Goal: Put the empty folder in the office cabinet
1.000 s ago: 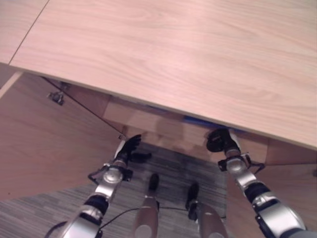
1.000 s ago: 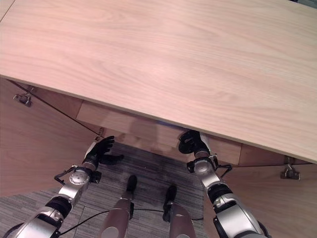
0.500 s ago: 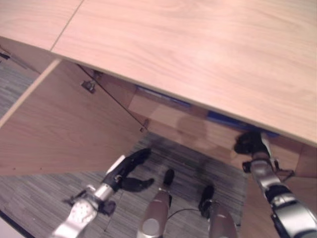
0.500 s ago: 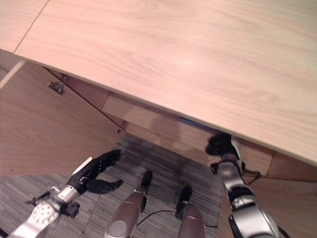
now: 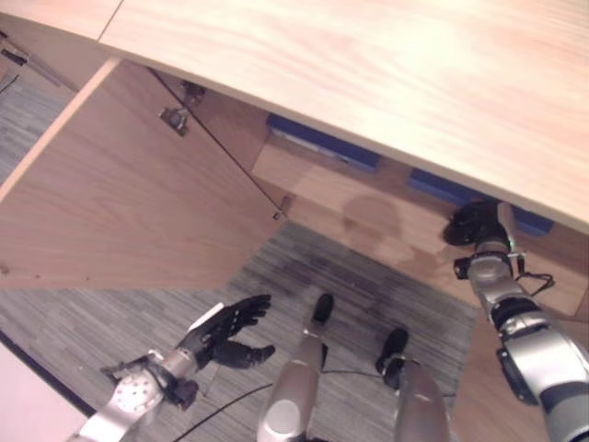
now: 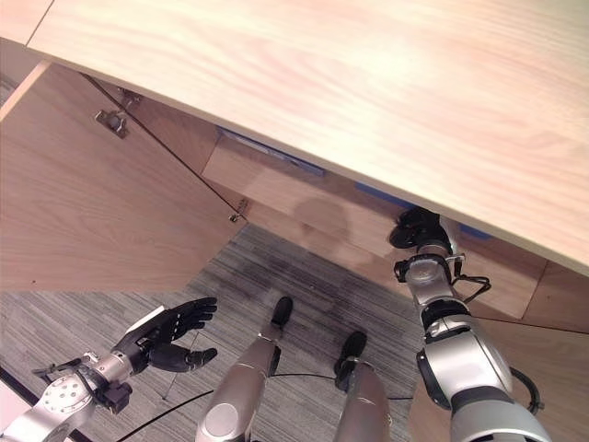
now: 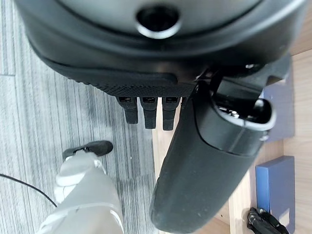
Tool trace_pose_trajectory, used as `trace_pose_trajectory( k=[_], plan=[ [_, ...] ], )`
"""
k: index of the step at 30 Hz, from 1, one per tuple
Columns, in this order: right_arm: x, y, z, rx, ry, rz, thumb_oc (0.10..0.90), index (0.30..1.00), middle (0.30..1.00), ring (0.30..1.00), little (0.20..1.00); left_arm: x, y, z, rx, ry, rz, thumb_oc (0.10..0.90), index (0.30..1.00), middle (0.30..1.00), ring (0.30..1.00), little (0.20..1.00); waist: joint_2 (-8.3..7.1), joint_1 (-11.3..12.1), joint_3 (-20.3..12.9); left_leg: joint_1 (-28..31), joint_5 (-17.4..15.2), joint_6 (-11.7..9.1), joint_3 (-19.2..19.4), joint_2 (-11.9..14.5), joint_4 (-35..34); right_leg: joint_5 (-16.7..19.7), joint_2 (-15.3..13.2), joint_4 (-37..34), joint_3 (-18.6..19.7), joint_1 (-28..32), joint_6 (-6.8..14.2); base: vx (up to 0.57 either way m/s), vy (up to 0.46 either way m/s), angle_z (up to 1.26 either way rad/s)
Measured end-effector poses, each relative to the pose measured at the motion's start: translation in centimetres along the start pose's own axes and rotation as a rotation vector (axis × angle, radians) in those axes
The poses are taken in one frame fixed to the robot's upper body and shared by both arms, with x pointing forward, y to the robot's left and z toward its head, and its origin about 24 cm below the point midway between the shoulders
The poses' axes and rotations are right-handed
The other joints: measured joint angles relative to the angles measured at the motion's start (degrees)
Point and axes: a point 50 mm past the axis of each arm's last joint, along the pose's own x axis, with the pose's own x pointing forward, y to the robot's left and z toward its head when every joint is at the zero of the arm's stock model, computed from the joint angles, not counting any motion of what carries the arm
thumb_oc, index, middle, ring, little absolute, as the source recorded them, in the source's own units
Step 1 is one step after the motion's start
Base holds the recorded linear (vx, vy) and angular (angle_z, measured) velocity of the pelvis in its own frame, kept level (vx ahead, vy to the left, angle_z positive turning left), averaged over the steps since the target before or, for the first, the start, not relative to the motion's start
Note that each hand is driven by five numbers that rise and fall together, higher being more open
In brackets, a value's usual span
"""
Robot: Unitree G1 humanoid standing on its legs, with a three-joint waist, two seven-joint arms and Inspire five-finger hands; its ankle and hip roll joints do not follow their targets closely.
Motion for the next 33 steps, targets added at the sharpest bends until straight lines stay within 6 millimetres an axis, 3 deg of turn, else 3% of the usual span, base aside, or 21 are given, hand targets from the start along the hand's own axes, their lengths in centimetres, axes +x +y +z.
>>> trace_pose_trajectory(
  k=[5,19,23,28,30,33],
  plan=[
    [0.0,0.0,0.1,0.002,-0.001,-0.006,0.4,0.3,0.3,0.3,0.3,0.4,0.3,0.3,0.01,-0.023,0.01,0.8,0.9,0.9,0.9,0.9,0.0,0.0,0.0,-0.1,0.0,0.0,-0.2,0.0,0.1,0.0,0.0,0.2,-0.2,0.0,-0.1,0.0,0.0,0.0],
    [0.4,-0.6,0.4,-0.001,0.015,-0.01,0.4,0.3,0.3,0.3,0.3,0.7,0.9,-1.6,0.049,0.06,0.037,0.8,0.9,0.9,0.9,0.9,0.11,0.0,-0.1,-0.7,0.0,-0.1,-0.4,-0.2,0.5,-0.4,-0.4,0.8,-0.5,-0.4,-0.5,0.0,0.0,0.0],
    [0.3,-0.5,0.6,0.055,0.014,-0.011,0.4,0.3,0.3,0.3,0.3,1.8,0.3,-2.3,0.009,0.064,0.057,0.8,0.9,0.9,0.9,0.9,0.16,-0.1,-0.1,-0.7,0.0,-0.1,-0.4,-0.3,0.5,-0.4,-0.4,0.7,-0.6,-0.4,-0.5,0.0,0.0,0.0],
    [-1.9,0.9,0.6,0.247,-0.091,0.016,0.4,0.3,0.3,0.3,0.3,2.6,-0.8,-2.6,-0.097,0.02,0.107,0.8,0.9,0.9,0.9,0.9,0.21,-0.2,-0.2,-0.1,0.0,0.4,-0.5,-0.1,0.3,0.1,-0.1,-0.2,-0.9,0.7,-0.6,0.01,-0.004,0.0],
    [-2.5,1.5,0.5,0.249,-0.112,0.045,0.4,0.3,0.3,0.3,0.3,2.9,-1.0,-3.0,-0.125,0.032,0.126,0.8,0.9,0.9,0.9,0.9,0.07,-0.4,-0.3,0.6,-0.3,0.5,-0.4,0.1,0.3,0.1,0.0,-0.6,-0.9,1.4,-0.6,0.05,-0.022,-0.01],
    [-5.1,3.2,-0.8,0.313,-0.142,0.103,0.4,0.3,0.3,0.3,0.3,2.9,-1.3,-4.5,-0.177,0.064,0.187,0.8,0.9,0.9,0.9,0.9,-1.58,-1.9,-1.0,2.6,-0.5,0.3,-0.3,0.4,-0.2,0.1,0.5,-2.2,-1.0,3.8,-0.6,0.06,-0.011,-0.02]
  ],
)
